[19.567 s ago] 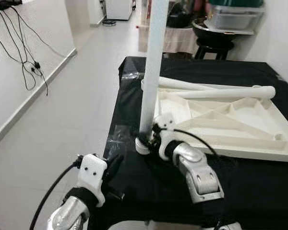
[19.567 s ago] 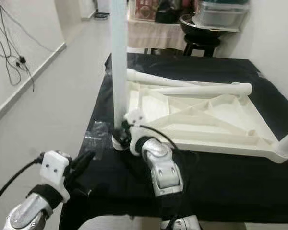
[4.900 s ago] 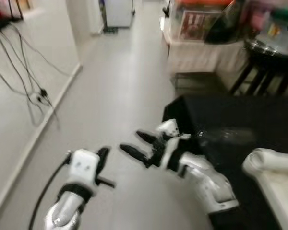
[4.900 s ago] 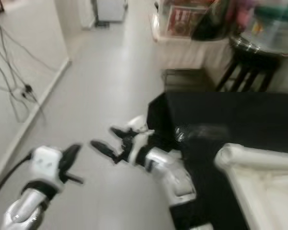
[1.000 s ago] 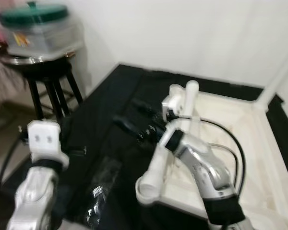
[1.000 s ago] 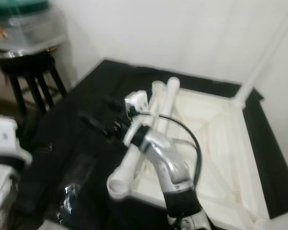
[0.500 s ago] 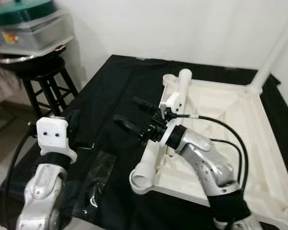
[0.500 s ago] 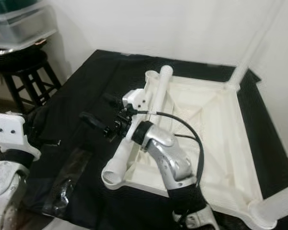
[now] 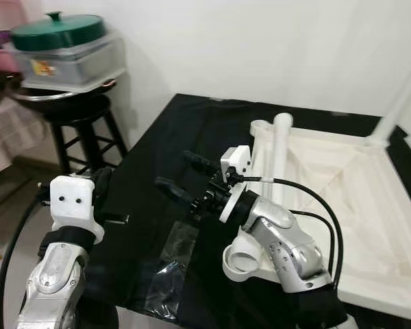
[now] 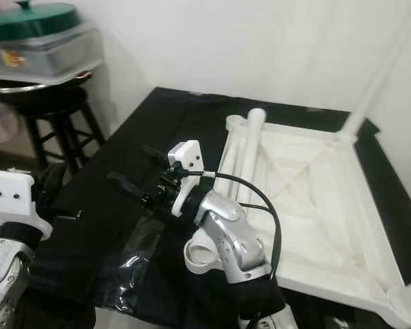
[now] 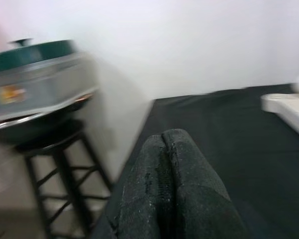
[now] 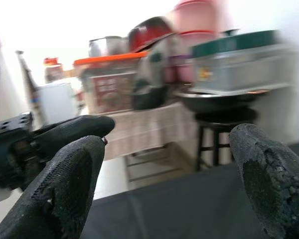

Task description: Building children table

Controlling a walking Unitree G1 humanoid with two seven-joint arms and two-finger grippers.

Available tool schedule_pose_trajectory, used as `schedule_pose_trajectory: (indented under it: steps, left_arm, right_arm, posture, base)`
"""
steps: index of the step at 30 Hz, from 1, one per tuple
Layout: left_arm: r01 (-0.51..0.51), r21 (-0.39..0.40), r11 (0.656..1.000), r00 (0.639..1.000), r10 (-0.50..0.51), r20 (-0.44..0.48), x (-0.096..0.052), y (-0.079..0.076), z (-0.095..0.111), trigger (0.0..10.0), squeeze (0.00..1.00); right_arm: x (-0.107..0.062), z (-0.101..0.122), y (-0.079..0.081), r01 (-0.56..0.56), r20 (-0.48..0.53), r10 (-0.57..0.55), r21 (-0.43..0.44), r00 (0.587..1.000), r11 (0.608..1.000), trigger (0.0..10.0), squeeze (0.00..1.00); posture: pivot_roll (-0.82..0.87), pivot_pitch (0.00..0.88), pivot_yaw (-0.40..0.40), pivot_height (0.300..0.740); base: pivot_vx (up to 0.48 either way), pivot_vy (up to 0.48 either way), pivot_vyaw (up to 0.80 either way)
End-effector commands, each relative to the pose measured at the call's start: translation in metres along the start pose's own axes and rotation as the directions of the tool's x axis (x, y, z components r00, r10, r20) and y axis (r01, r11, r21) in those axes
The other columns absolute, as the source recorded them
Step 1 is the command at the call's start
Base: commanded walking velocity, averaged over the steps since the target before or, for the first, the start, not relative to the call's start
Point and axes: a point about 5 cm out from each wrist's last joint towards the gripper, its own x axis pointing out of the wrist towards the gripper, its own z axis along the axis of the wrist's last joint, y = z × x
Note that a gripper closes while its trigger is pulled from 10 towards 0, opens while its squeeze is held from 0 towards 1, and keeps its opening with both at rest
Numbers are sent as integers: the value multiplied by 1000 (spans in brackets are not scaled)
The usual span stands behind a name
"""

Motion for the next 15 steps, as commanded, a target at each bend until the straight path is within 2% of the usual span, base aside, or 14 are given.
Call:
schedule_pose_trajectory:
  steps: [1,14,15]
  left_arm:
    - [25,5,1000,1000,-25,2,-1,-4,1,10000,0]
    - [35,2,999,999,-35,-10,-1,-5,-1,10000,0]
    - [37,1,999,999,-37,-12,-1,-5,-2,10000,0]
  right_arm:
    - [-2,0,-1,3,6,-3,5,1000,1000,10000,0]
    - [-1,-2,2,-7,5,7,-1,1000,1000,10000,0]
    - [-1,-2,2,-7,4,7,-5,1000,1000,10000,0]
  posture:
    - [-17,60,12,740]
    - [-17,64,13,740]
    - [-17,65,14,740]
  base:
    - [0,0,-800]
    - [0,0,-800]
    - [0,0,0]
